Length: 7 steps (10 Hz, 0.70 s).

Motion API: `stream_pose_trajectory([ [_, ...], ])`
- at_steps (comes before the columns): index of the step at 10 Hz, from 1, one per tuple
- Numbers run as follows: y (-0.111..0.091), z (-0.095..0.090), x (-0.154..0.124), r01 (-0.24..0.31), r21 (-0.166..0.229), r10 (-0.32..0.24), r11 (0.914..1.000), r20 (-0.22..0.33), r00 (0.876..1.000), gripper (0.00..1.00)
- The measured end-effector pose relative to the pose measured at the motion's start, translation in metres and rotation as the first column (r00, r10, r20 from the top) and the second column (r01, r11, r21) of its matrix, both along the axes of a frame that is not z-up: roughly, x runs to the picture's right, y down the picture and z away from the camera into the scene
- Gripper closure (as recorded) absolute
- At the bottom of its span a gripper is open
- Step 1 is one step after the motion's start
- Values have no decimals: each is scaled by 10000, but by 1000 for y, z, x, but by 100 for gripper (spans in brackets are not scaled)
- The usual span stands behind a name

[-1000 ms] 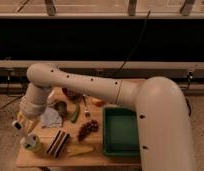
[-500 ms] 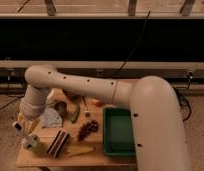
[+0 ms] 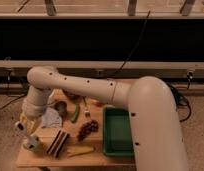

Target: Place brush in plastic cup

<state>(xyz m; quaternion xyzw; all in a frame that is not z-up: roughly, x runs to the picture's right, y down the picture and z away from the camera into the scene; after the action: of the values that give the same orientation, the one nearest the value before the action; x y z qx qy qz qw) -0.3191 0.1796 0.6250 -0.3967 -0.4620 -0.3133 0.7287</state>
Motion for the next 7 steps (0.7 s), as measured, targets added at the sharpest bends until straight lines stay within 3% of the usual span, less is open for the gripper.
stream_pose_trajectory([
  [7,1,14,2,-205,-192,205,9996,-8,9998,39],
])
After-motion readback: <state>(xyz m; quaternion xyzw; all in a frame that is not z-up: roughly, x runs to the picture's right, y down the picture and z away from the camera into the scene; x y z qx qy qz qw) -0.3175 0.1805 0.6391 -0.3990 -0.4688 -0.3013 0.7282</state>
